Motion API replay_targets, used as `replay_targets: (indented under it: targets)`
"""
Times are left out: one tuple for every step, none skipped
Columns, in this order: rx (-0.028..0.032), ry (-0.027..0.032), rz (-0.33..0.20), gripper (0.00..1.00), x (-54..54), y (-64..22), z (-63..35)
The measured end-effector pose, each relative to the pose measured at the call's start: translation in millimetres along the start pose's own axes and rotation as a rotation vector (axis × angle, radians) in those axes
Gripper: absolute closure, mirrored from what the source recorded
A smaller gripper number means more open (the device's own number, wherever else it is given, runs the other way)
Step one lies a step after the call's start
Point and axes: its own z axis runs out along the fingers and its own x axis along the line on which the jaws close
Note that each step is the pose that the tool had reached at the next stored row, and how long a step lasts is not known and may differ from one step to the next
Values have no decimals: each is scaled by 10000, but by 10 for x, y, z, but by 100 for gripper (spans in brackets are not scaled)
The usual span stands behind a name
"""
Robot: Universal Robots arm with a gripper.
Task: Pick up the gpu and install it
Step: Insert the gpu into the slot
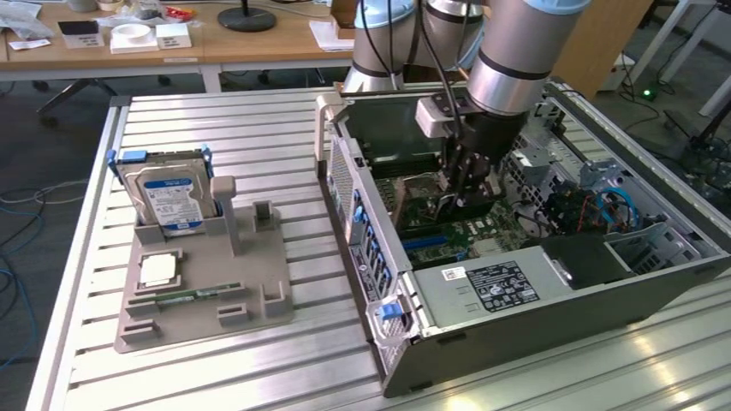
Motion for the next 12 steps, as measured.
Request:
replay_targets:
  targets:
    - [0, 0, 0, 74, 0, 9, 7]
    - [-1, 1, 1, 74, 1, 18, 12]
    - [0, 1, 1, 74, 1, 26, 18]
    - [0, 0, 1, 74, 2, 32, 24]
    - [-1, 2, 1, 74, 3, 37, 27]
    - [-1, 2, 0, 74, 8, 39, 29]
    - [0, 1, -1, 74, 17, 39, 30]
    - [-1, 1, 0, 74, 25, 40, 31]
    - [-1, 1, 2, 74, 31, 43, 34]
    - [0, -1, 3, 74, 33, 47, 39]
    - [1, -1, 1, 74, 34, 54, 44]
    - [0, 0, 1, 74, 36, 63, 48]
